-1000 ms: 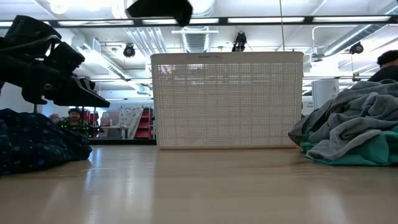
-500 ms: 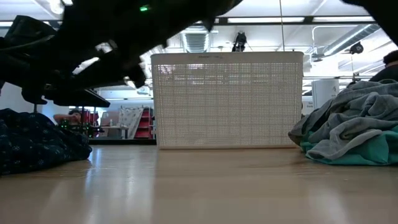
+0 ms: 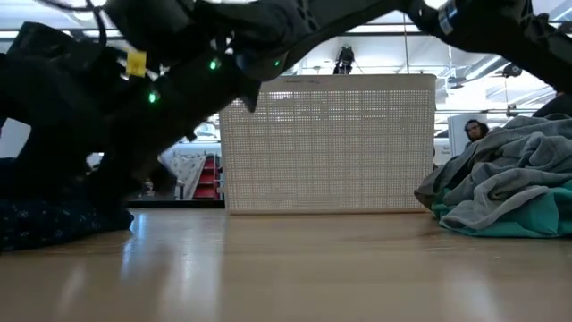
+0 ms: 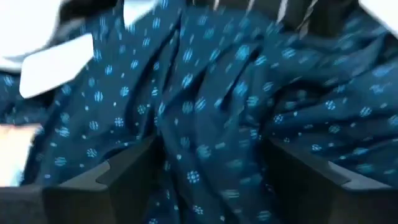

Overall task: Sort clothes
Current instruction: Put the blue button down polo into the white laundry bin

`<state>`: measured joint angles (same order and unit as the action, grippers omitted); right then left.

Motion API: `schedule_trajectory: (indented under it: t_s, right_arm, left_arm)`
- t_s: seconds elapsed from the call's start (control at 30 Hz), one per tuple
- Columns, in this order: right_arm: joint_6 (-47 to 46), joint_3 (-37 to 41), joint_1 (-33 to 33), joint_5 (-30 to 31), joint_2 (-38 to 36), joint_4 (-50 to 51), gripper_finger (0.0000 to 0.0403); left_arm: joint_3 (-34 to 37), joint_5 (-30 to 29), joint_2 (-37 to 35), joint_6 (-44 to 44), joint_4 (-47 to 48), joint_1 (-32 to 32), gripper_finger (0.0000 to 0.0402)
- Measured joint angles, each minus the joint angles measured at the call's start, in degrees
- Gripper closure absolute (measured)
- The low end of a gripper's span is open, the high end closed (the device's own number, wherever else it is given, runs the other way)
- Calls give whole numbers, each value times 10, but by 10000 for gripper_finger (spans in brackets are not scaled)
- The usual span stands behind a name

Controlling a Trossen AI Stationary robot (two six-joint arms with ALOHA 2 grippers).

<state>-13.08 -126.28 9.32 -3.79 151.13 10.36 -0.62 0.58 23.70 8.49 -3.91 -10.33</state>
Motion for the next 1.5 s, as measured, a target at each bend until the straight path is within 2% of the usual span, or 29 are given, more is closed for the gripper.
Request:
schedule_trajectory:
  t_s: [0.1,0.17,0.23,0.4,0.43,0.67,0.87,1.03,1.37,1.5]
  right_arm:
    - [-4,-5,0,-9,8,1,150]
    - [-4,-5,0,-3,8,3,176]
    - [4,-4,1,9,8,6,217]
    - [52,-4,7,10,5,20,365]
    - [65,-6,10,10,3,31,381]
    - [130,-86,31,19,-5,238,385]
    - [178,-79,49,66,-79,304,396]
    - [198,-79,52,100,-135,340,396]
    - [219,-79,54,118,-242,340,398]
    - [232,-83,54,145,-274,336,398]
  left_arm:
    - [0,0,0,0,-1,0,364]
    - [0,0,0,0,-1,0,364]
    - [0,0,0,0,-1,0,364]
    - [0,0,0,0,-1,0,364]
    - [0,0,0,0,-1,0,364]
    - [0,0,0,0,-1,0,364]
    - [0,0,0,0,-1,0,364]
    - [0,0,0,0,-1,0,364]
    - [0,0,0,0,-2,0,364]
    - [0,0,0,0,-3,0,364]
